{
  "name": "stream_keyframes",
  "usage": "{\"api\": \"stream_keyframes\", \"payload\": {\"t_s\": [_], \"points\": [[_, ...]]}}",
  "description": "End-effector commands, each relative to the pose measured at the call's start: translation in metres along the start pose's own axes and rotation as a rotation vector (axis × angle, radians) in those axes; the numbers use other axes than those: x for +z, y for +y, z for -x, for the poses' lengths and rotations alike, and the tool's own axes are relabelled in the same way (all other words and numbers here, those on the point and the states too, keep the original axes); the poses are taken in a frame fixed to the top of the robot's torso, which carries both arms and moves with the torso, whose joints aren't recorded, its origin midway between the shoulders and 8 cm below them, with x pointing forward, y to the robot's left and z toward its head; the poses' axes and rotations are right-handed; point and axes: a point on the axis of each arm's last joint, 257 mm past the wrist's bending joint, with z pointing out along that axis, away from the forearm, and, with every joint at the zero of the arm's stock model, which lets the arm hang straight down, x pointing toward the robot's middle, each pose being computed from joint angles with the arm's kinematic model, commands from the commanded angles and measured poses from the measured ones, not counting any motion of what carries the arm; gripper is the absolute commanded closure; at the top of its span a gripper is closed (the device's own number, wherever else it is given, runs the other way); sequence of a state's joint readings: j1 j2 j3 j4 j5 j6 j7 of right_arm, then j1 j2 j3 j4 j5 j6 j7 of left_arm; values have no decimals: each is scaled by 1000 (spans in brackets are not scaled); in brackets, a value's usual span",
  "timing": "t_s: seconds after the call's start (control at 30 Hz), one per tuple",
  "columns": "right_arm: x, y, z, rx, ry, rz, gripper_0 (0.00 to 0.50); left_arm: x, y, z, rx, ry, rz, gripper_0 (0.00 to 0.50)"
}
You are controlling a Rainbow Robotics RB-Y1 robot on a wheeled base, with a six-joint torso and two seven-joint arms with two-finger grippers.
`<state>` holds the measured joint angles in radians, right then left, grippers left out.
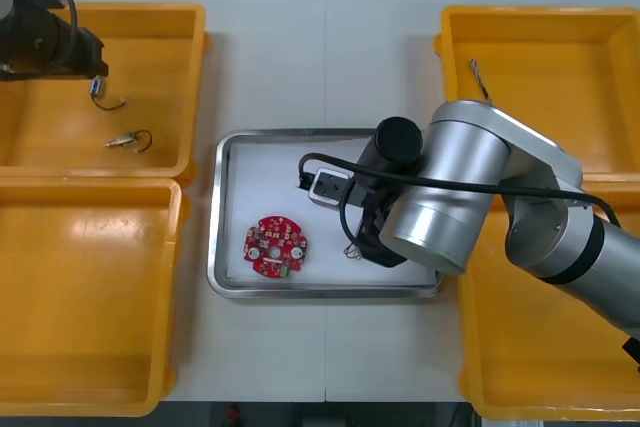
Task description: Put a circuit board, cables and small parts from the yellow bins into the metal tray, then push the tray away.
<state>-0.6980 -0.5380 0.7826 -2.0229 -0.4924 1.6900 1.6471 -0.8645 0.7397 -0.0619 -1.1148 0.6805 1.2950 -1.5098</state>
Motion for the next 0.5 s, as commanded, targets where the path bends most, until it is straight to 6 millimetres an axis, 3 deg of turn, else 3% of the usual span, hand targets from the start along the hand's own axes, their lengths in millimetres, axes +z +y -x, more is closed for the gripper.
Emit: {"api": "stream_keyframes", "payload": {"t_s": [0.03,0.2,0.27,0.3,0.33,0.37,0.4,0.43,0.5], "points": [[12,10,14,-16,-31,11,500,0,-14,33,91,-81,3,0],[22,16,8,2,-24,26,486,19,-12,29,103,-97,13,0],[22,17,6,5,-19,28,354,23,-11,28,109,-102,19,0],[23,18,4,8,-15,31,354,26,-8,27,110,-104,24,0],[23,18,5,9,-15,30,99,30,-6,25,109,-103,29,0],[24,21,3,12,-12,33,46,33,-5,23,107,-102,29,0],[24,21,3,12,-12,33,46,33,-5,23,107,-102,29,0],[24,23,4,16,-13,31,2,39,-7,20,108,-102,27,0],[25,25,2,22,-9,31,0,42,-7,20,103,-107,27,0]]}}
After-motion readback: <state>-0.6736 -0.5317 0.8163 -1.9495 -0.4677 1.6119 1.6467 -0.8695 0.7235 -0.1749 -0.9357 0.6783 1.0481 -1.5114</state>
